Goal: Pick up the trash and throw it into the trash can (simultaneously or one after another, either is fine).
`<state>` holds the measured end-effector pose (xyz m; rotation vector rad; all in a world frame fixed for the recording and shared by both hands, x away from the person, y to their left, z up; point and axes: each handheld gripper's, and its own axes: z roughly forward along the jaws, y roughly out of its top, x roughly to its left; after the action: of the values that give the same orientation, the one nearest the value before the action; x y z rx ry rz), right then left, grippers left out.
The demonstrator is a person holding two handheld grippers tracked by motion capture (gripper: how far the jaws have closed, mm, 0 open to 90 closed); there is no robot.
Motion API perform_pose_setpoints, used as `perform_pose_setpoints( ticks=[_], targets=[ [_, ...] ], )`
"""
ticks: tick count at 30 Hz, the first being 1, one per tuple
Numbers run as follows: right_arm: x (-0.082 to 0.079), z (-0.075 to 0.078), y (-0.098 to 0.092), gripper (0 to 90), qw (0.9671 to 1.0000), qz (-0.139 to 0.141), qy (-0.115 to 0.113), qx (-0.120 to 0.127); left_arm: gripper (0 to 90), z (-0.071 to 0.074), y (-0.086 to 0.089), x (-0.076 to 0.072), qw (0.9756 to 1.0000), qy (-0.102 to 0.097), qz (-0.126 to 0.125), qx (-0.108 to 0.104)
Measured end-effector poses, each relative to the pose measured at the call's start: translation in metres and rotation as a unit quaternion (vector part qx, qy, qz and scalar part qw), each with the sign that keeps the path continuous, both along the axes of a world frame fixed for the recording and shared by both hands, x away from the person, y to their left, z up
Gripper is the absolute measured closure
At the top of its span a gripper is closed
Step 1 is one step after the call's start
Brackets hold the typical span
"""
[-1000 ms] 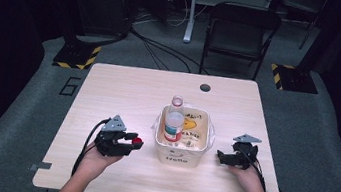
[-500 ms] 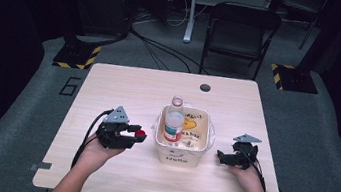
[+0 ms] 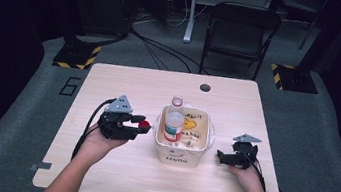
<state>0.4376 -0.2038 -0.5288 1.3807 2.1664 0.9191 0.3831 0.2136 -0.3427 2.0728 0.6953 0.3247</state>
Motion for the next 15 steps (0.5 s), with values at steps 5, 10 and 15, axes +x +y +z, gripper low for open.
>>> perform_pose_setpoints(
  ticks=[5, 10, 15],
  targets=[
    [0.000, 0.000, 0.000, 0.0, 1.0000, 0.002, 0.000, -0.001, 57.7, 0.009, -0.006, 0.002, 1.0000, -0.001, -0.009, 0.003],
    [0.000, 0.000, -0.001, 0.0, 1.0000, 0.004, -0.001, -0.003, 57.7, 0.012, -0.014, 0.005, 0.9998, -0.004, -0.018, 0.000],
    [0.000, 0.000, -0.001, 0.0, 1.0000, 0.005, 0.000, -0.003, 57.7, 0.012, -0.024, 0.007, 0.9996, -0.001, -0.027, 0.001]
  ],
)
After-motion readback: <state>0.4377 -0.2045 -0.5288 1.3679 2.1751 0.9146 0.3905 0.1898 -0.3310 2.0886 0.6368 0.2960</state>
